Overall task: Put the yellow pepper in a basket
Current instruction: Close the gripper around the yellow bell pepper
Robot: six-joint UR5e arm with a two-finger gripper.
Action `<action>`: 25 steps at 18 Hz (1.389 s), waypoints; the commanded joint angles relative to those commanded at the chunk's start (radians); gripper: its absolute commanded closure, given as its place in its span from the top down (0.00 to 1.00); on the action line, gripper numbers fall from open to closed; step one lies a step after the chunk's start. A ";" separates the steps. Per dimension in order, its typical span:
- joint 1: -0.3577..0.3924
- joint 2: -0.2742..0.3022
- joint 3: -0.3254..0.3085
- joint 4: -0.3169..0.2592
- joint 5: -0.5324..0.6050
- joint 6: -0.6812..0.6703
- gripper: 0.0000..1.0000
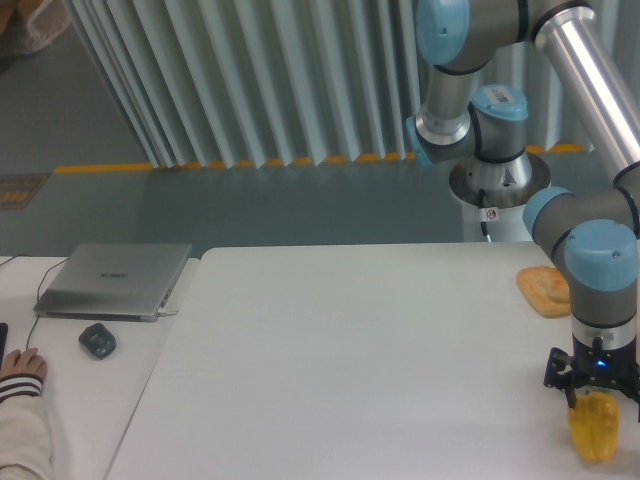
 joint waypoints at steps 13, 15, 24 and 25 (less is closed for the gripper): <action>0.006 -0.014 -0.021 -0.003 -0.022 -0.005 1.00; 0.008 -0.021 -0.021 -0.003 -0.017 -0.003 1.00; 0.006 -0.047 -0.020 0.000 -0.002 0.002 1.00; 0.006 -0.050 -0.020 0.001 0.000 0.003 1.00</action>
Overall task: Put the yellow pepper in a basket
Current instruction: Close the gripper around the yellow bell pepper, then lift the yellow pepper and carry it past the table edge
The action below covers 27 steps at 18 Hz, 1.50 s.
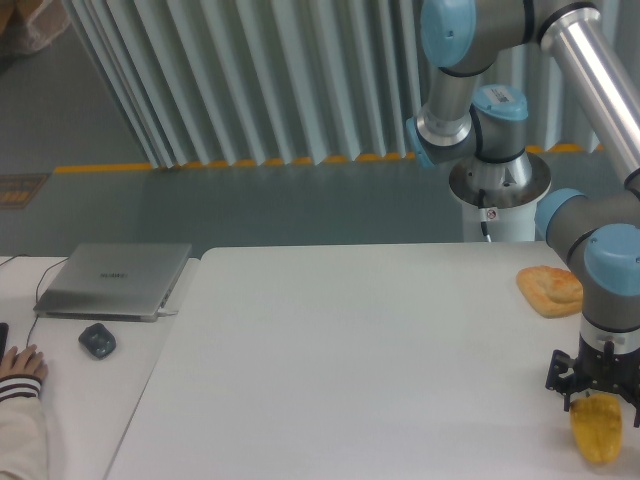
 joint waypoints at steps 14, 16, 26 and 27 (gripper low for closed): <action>-0.002 0.047 -0.009 -0.012 -0.006 0.058 0.16; 0.006 0.080 -0.009 -0.024 -0.037 0.109 0.17; 0.087 0.190 -0.009 -0.216 -0.025 0.598 0.17; 0.092 0.192 -0.006 -0.216 -0.020 0.636 0.18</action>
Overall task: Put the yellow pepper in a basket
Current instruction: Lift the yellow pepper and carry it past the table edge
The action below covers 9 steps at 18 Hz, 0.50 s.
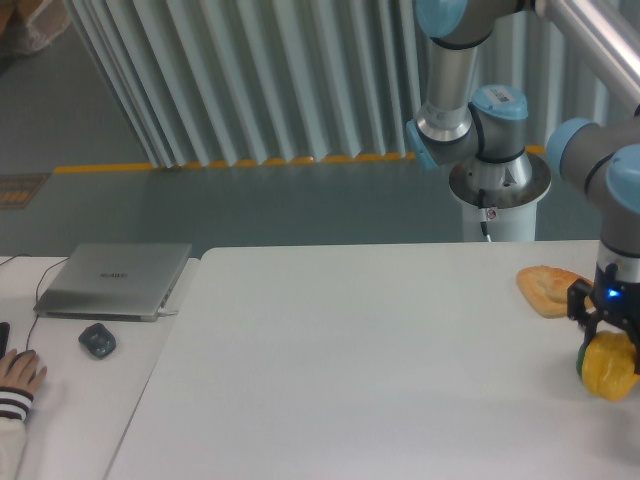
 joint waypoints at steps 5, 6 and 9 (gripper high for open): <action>0.043 0.006 -0.008 -0.011 0.083 0.287 0.19; 0.043 0.006 -0.008 -0.014 0.103 0.310 0.19; 0.086 0.006 -0.014 -0.035 0.115 0.407 0.19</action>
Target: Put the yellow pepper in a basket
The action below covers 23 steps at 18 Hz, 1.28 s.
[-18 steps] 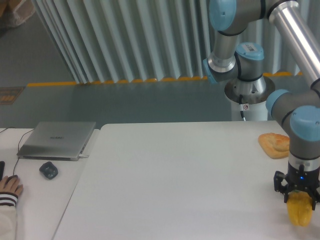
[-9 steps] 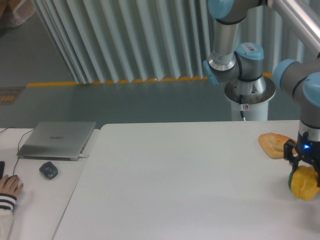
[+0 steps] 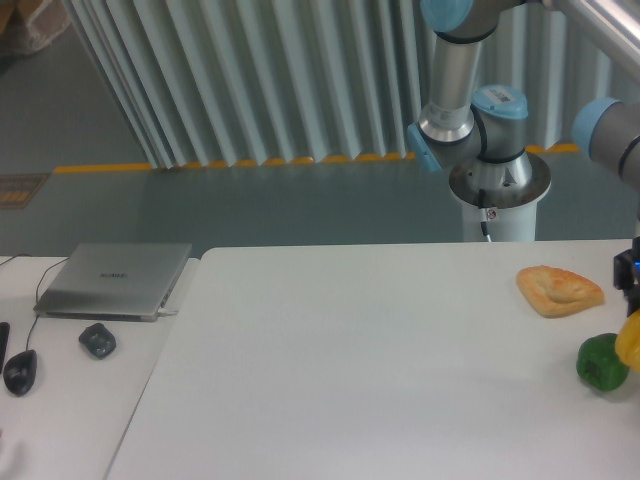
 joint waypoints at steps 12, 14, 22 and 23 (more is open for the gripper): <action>0.218 -0.006 0.005 0.011 -0.072 0.411 0.19; 0.264 -0.021 -0.002 0.012 -0.133 0.456 0.25; 0.345 -0.041 -0.037 0.110 -0.141 0.695 0.32; 0.344 -0.046 -0.035 0.121 -0.140 0.683 0.95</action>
